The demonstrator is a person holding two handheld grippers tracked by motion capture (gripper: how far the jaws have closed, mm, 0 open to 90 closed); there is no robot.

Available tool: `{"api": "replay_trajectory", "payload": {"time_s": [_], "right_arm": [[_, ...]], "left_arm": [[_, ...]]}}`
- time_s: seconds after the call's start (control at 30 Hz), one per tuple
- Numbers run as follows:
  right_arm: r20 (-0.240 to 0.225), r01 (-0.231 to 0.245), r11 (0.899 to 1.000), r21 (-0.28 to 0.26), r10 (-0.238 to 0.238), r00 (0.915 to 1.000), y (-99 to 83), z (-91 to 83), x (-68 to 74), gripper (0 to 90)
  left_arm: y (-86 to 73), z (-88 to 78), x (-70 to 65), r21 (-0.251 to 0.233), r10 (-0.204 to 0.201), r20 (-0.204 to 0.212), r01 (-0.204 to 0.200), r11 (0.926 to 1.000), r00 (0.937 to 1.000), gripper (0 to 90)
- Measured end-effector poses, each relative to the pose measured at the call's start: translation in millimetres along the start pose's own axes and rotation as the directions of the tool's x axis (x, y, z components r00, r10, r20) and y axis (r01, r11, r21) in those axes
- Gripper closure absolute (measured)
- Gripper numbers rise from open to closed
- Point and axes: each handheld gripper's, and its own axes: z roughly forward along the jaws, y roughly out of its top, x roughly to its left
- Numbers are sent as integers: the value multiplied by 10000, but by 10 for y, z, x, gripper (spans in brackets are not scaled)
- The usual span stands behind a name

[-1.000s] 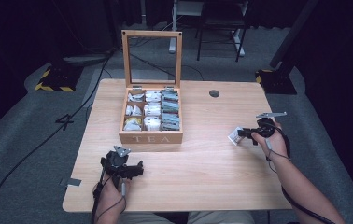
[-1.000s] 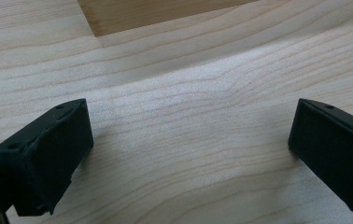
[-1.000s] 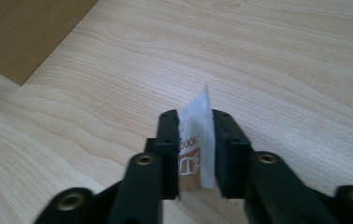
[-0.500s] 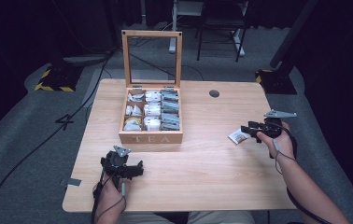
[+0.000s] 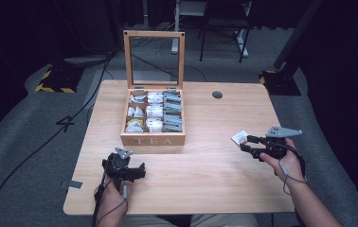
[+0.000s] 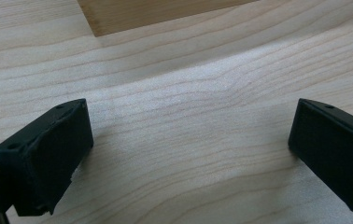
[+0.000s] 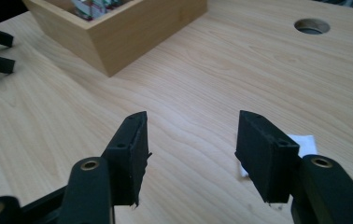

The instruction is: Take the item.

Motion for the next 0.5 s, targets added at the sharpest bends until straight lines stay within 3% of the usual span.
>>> {"api": "replay_trajectory", "payload": {"time_s": [0.13, 0.23, 0.37, 0.5], "right_arm": [[-695, -537, 9968, -591, 495, 9964, -100, 8, 187, 449], [-898, -176, 9997, -159, 161, 9958, -151, 68, 280, 451], [-789, -111, 9999, 75, 116, 9968, -235, 142, 315, 449], [-667, 366, 9948, 952, -304, 9973, -392, 296, 373, 447]], "left_arm": [[0, 0, 0, -4, -1, 4, 1, 10000, 10000, 3], [0, 0, 0, -2, -1, 5, 1, 10000, 10000, 3], [1, 1, 0, -4, 0, 5, 0, 10000, 10000, 3], [2, 1, 0, 1, 5, -1, -5, 10000, 10000, 3]]}}
